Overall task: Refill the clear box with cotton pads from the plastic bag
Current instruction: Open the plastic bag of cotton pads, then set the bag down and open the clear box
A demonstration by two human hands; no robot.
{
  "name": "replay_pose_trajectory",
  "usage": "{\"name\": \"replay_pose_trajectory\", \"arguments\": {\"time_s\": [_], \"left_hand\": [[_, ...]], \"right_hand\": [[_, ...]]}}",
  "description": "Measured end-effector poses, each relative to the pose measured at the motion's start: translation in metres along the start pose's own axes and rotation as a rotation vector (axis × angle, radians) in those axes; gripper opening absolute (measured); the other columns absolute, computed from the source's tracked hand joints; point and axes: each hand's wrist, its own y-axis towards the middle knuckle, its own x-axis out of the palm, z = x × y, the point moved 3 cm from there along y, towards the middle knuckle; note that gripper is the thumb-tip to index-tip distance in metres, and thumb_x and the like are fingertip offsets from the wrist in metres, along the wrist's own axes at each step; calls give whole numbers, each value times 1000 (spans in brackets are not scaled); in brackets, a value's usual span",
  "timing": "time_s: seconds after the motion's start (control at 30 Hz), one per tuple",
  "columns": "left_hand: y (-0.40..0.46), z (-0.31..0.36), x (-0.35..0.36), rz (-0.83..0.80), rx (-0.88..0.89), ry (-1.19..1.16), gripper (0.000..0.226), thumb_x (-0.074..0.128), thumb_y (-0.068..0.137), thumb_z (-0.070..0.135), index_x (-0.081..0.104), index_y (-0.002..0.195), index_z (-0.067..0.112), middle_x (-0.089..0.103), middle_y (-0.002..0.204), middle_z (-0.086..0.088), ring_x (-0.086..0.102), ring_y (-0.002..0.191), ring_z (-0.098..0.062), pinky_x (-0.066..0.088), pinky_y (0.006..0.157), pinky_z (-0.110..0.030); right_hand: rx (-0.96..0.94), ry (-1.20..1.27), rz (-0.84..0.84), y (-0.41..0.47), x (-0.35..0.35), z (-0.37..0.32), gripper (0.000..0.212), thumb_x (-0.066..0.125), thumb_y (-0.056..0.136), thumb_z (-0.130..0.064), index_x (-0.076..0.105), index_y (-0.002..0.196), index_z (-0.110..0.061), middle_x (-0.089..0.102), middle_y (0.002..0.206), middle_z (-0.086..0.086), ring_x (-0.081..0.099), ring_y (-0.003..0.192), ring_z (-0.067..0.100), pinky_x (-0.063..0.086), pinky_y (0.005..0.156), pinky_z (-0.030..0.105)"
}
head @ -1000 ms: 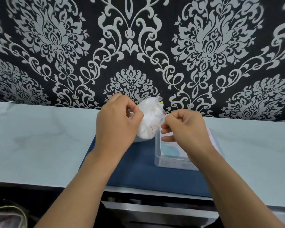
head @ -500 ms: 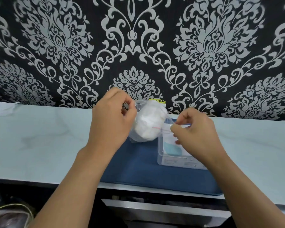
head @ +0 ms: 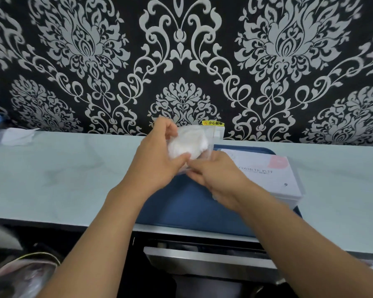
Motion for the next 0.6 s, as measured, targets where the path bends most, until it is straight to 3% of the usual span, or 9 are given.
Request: {"name": "replay_pose_trajectory", "arguments": {"time_s": [0.03,0.1,0.17,0.2,0.27,0.33,0.43,0.53,0.6], "left_hand": [[-2,-5,3,-55,-11,30,56,81,76,16,44,117,29,57,117,12,59,108,-15,51,94,-37],[-5,-10,8,-114,-39,115,69,80,72,4,46,126,29,55,126,9,57,113,-16,49,98,-39],[-7,-15,22,-209,-30,240,70,77,70,-3,52,128,28,55,128,6,56,116,-20,49,98,-42],[-6,-17,24,-252,-28,314,69,75,70,-5,54,128,27,55,129,5,55,117,-21,49,96,-44],[-1,-21,21,-293,-37,399,66,71,71,-4,56,128,27,53,132,4,53,120,-25,49,95,-47],[1,-22,13,-363,-39,481,68,70,75,1,53,135,28,47,138,4,49,127,-27,45,102,-46],[-6,-5,11,-454,34,361,87,77,69,18,40,147,32,32,153,11,33,142,-13,31,117,-32],[-18,32,22,-417,133,59,106,89,63,43,31,152,36,25,158,21,26,144,2,24,120,-25],[-15,45,39,-457,102,-24,125,92,58,50,16,157,39,20,162,21,23,145,3,22,119,-23]], "right_hand": [[1,-84,-23,-5,-6,-4,25,70,79,-12,69,101,-1,67,116,27,70,102,34,62,79,41],[-32,-261,-21,-20,-25,-13,55,80,66,-20,64,115,-3,64,122,26,70,102,35,58,86,53],[-158,-560,118,-39,-60,-24,80,87,69,-27,51,138,-11,61,134,5,75,89,20,60,85,43],[-271,-808,181,-41,-78,-31,88,88,68,-37,47,144,-19,57,138,-2,73,91,14,58,87,37],[-362,-1244,126,-36,-102,-32,106,88,56,-58,42,147,-30,44,150,-6,53,126,16,42,109,37],[-249,-1462,-11,-21,-111,-20,120,84,50,-69,29,152,-35,32,157,-4,32,141,21,26,118,47],[-226,-1525,-19,-11,-120,-13,120,83,56,-62,18,154,-38,34,154,-7,31,141,21,21,116,61],[-336,-1405,-80,-18,-119,-20,110,86,58,-49,31,153,-35,39,152,-11,36,138,12,30,116,39],[-394,-1240,-93,-24,-117,-24,103,86,55,-43,41,148,-37,46,146,-15,43,131,5,35,112,28]]}}
